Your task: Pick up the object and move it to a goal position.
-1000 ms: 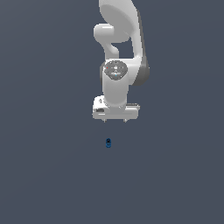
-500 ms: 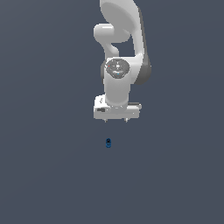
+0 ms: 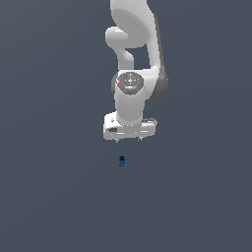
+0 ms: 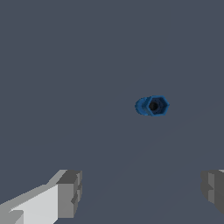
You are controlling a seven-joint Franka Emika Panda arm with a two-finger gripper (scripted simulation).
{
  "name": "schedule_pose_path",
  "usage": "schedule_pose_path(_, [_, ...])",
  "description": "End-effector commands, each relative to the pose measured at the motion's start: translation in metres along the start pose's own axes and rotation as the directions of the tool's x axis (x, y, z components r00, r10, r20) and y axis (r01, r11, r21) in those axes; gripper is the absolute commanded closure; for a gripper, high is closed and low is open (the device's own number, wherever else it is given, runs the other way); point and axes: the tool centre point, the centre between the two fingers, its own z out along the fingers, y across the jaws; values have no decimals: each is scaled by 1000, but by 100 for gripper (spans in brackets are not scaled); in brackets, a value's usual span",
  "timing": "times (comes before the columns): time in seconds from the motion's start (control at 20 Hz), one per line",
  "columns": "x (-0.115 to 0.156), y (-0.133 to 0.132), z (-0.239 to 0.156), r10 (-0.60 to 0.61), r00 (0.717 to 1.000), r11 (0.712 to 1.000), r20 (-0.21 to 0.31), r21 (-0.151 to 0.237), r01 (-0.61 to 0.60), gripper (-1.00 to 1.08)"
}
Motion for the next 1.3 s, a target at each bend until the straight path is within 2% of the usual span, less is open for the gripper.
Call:
schedule_pose_path(0.0, [6, 4, 5, -42, 999, 999, -4, -3, 42, -92])
schedule_pose_path(0.2, [19, 12, 14, -128, 992, 992, -13, -8, 128, -92])
schedule_pose_path(0.65, [44, 29, 35, -297, 954, 955, -31, -21, 297, -92])
schedule_pose_path(0.95, [51, 35, 43, -349, 936, 937, -36, -25, 349, -92])
schedule_pose_path(1.25, [52, 36, 44, -355, 934, 935, -36, -26, 354, -92])
